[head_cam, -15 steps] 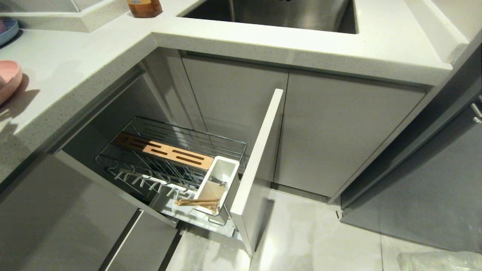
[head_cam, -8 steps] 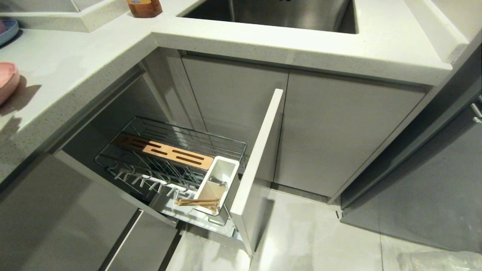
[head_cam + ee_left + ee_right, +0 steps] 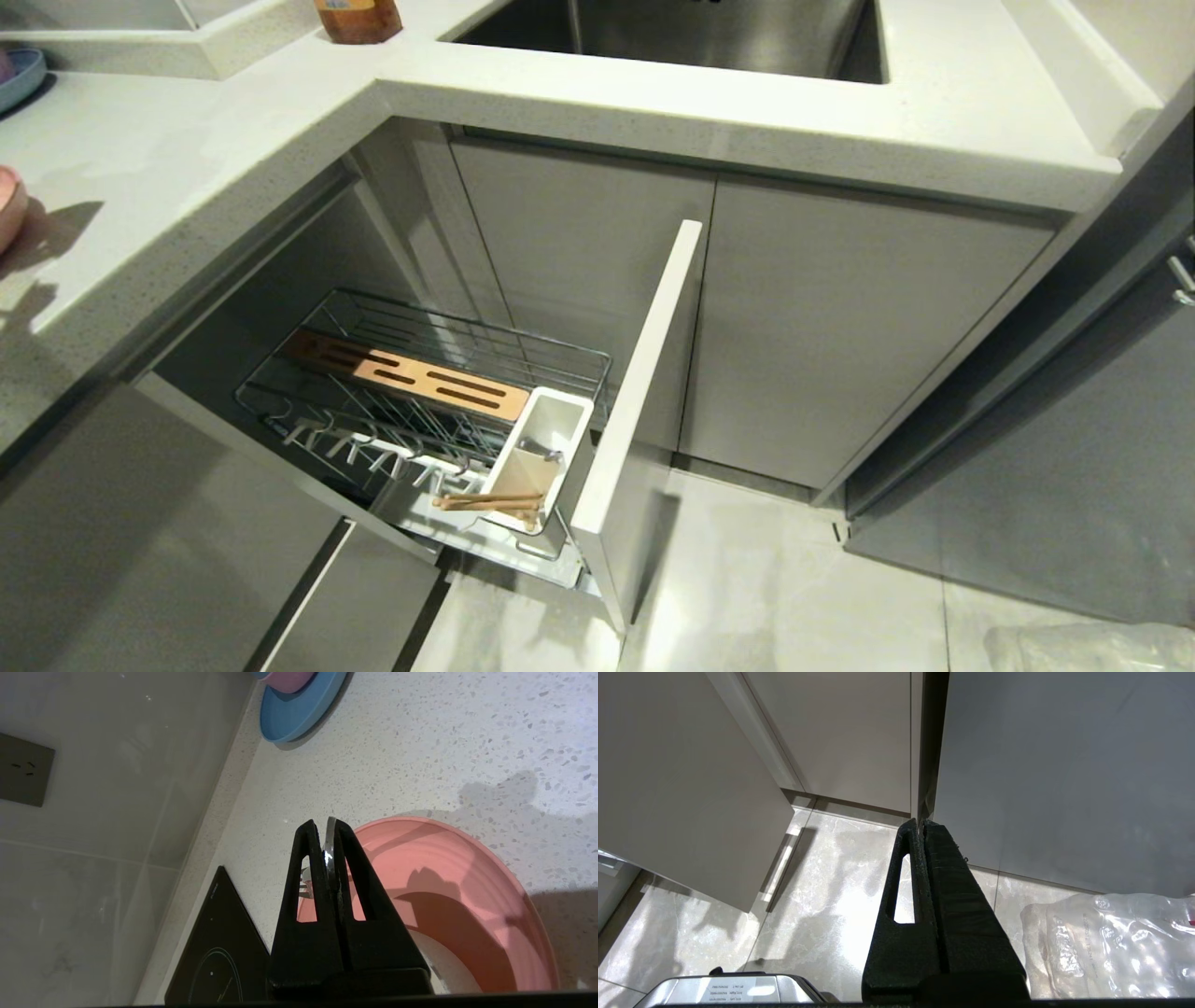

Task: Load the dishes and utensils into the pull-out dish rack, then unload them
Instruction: Take the fork out of the cupboard

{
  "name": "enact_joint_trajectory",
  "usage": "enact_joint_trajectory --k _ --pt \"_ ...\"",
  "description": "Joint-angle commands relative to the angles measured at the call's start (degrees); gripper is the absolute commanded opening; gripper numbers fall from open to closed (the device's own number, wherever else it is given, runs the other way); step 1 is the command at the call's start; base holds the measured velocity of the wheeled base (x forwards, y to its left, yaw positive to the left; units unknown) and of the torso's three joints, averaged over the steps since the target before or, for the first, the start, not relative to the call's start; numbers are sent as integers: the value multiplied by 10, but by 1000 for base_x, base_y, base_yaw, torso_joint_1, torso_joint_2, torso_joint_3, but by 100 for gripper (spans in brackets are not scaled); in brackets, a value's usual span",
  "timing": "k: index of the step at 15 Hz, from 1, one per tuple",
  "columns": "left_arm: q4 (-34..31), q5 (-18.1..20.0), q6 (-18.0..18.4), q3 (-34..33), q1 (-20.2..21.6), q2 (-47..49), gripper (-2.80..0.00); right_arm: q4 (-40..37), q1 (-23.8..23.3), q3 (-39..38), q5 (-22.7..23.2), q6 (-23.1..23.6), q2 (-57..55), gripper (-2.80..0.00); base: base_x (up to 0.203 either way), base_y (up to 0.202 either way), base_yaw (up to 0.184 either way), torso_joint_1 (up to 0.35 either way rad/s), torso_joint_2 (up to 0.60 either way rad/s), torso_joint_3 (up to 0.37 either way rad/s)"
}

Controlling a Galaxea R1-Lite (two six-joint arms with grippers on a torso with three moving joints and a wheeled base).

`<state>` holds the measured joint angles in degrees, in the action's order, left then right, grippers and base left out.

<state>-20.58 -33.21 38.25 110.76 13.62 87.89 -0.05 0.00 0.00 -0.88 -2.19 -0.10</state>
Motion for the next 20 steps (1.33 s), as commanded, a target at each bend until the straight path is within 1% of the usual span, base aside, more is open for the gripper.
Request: enact_joint_trajectory --k 1,3,5,7,15,20 --pt "0 -4 3 2 0 -6 -280 0 0 -2 0 0 0 -280 0 0 0 0 0 0" --pt "-2 -29 6 1 1 -4 -280 0 1 -2 0 0 0 -280 0 0 0 0 0 0" --pt "-1 -39 8 0 6 2 -280 0 0 -1 -1 0 0 -280 0 0 0 0 0 0" --pt "-2 -60 13 0 6 9 -280 0 0 -2 0 0 0 -280 0 0 0 0 0 0" --pt "-3 -68 12 -1 6 46 -280 0 0 -1 0 0 0 -280 0 0 0 0 0 0" --pt "-3 -75 13 0 6 53 -280 0 0 -2 0 0 0 -280 0 0 0 0 0 0"
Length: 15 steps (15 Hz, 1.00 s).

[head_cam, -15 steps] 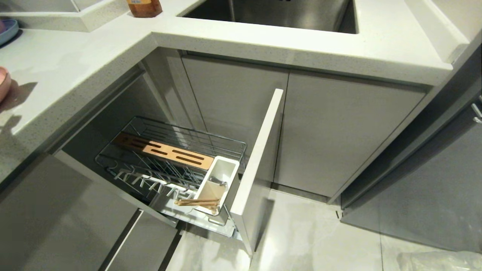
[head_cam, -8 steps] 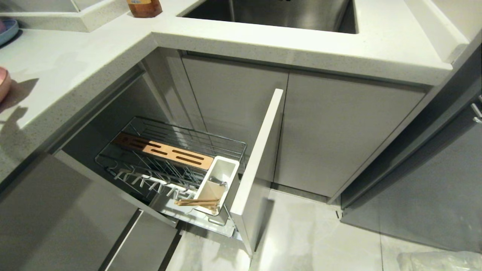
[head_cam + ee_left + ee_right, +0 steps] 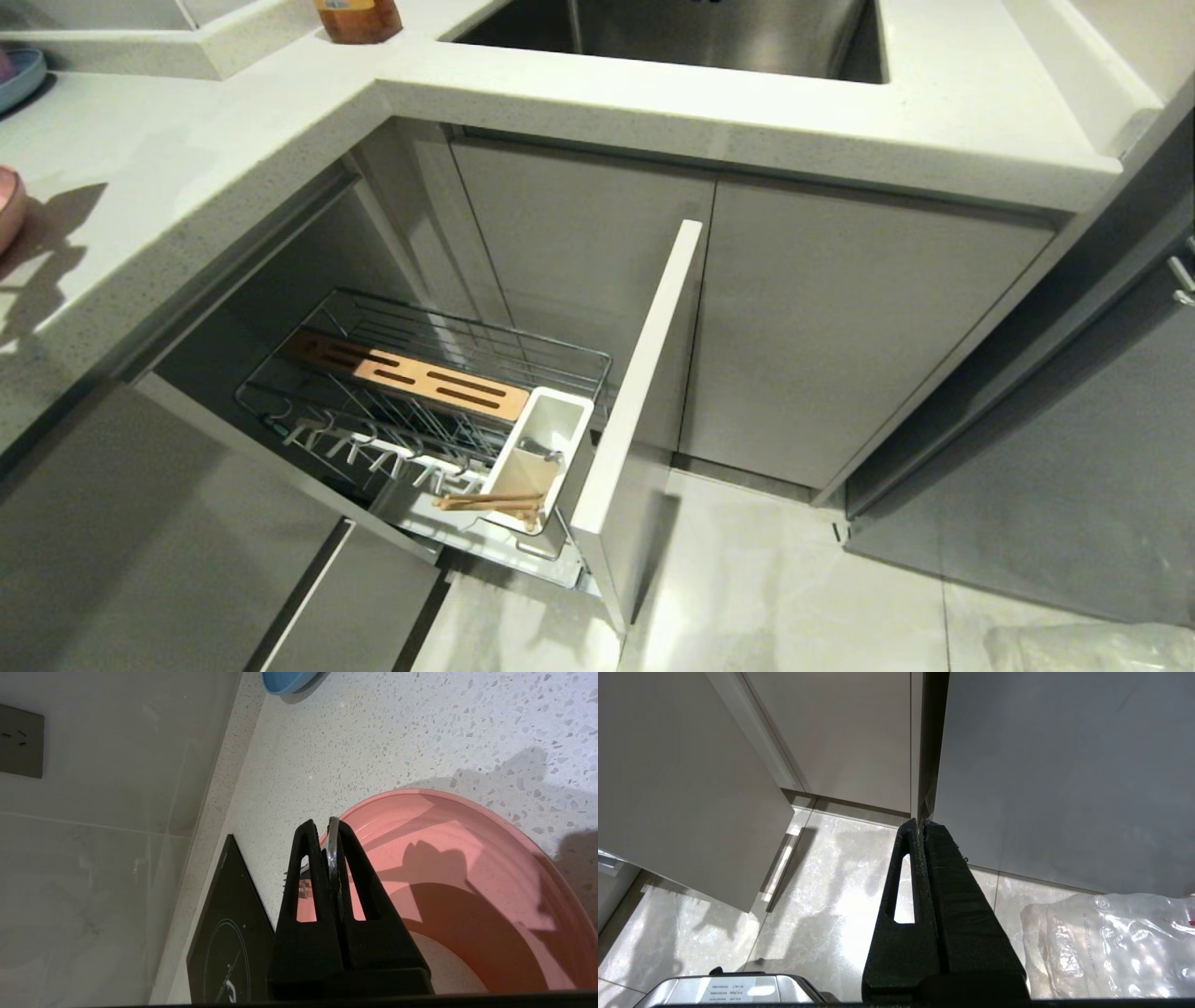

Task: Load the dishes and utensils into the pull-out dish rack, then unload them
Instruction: Take the fork out of the cupboard

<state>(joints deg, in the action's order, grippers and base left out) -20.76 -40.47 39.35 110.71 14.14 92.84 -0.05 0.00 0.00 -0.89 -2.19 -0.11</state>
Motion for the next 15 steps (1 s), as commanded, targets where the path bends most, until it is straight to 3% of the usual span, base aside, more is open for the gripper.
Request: enact_joint_trajectory --k 1,4,5,15 --pt "-2 -2 2 0 0 2 -280 0 1 -1 0 0 0 -280 0 0 0 0 0 0" --pt "-2 -2 2 0 0 2 -280 0 1 -2 0 0 0 -280 0 0 0 0 0 0" --pt "-2 -2 2 0 0 2 0 0 0 -2 0 0 0 -280 0 0 0 0 0 0" --pt "-25 4 -1 0 -26 -19 0 0 0 -2 0 0 0 -280 0 0 0 0 0 0"
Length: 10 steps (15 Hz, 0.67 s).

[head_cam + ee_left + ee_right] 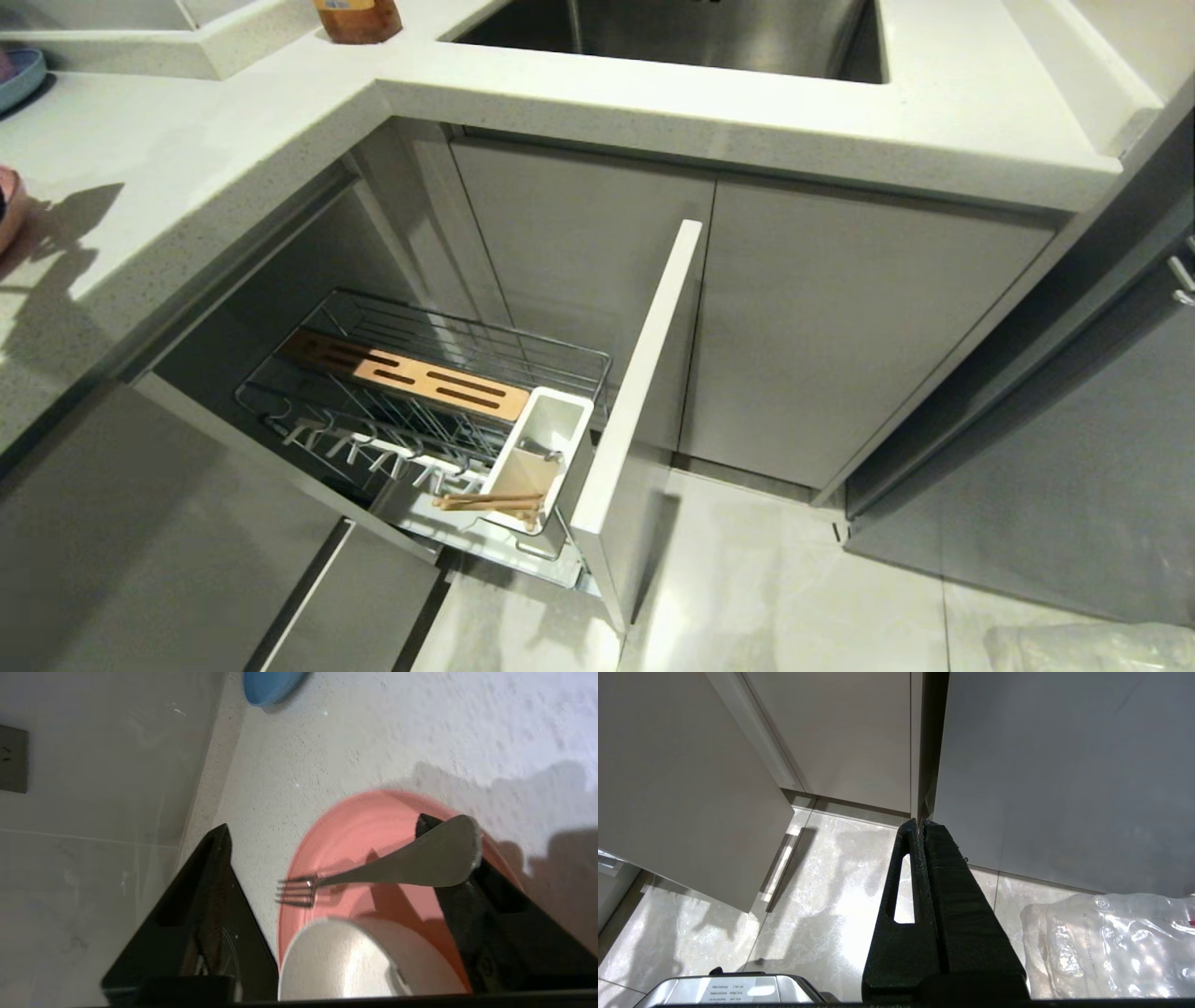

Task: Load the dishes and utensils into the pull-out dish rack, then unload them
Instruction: Take the fork out of the cupboard

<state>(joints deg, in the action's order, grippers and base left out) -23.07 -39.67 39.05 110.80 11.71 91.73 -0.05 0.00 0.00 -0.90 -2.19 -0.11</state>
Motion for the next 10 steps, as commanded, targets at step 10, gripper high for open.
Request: enact_joint_trajectory --k 10 --pt "-127 88 -1 3 -2 -31 0 0 0 -2 0 0 0 -280 0 0 0 0 0 0"
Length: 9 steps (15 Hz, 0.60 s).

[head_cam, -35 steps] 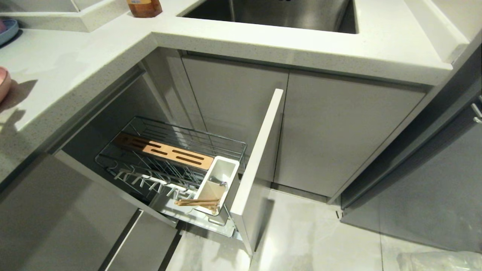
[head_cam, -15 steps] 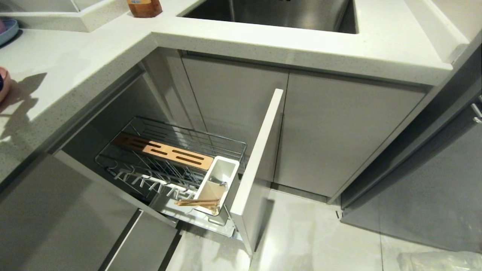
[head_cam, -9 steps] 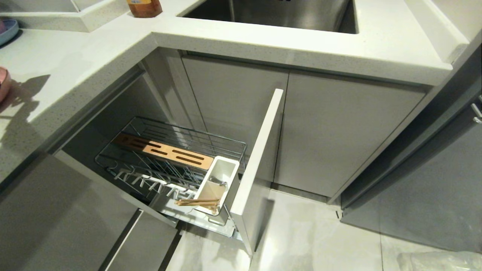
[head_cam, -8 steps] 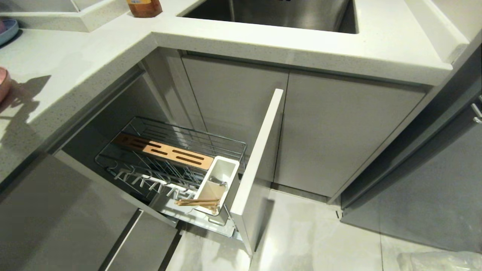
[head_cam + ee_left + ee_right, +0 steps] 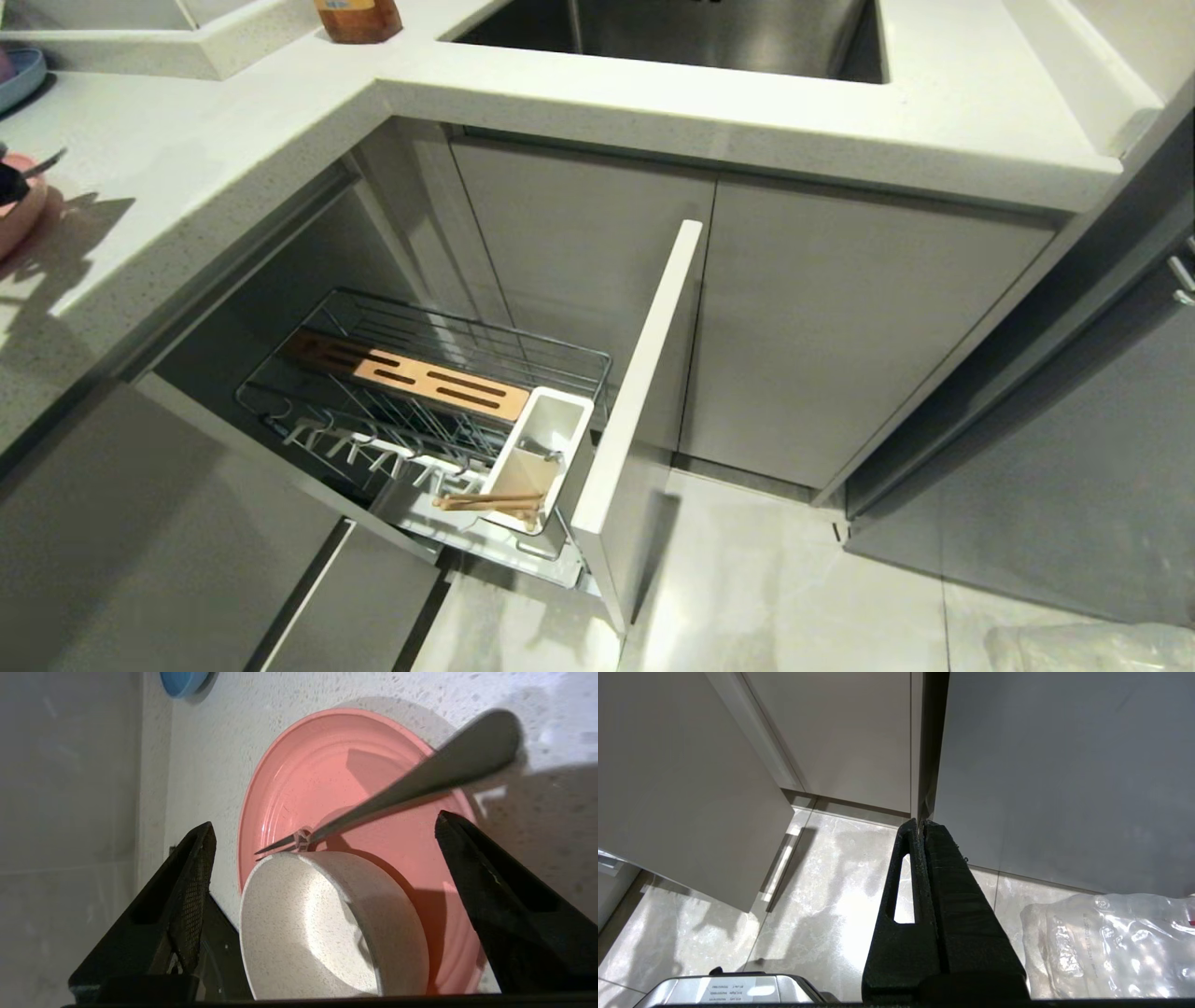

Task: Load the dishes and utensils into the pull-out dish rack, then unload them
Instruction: Take the fork out of the cupboard

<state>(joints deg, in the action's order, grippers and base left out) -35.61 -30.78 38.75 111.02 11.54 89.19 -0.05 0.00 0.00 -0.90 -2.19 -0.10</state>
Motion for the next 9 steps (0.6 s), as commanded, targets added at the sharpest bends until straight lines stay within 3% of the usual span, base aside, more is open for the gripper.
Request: enact_joint_trajectory --k 1,9 --pt "-2 0 2 0 1 -11 0 0 0 -2 0 0 0 -280 0 0 0 0 0 0" --pt "-2 26 0 0 -14 -64 0 0 0 -1 0 0 0 -280 0 0 0 0 0 0"
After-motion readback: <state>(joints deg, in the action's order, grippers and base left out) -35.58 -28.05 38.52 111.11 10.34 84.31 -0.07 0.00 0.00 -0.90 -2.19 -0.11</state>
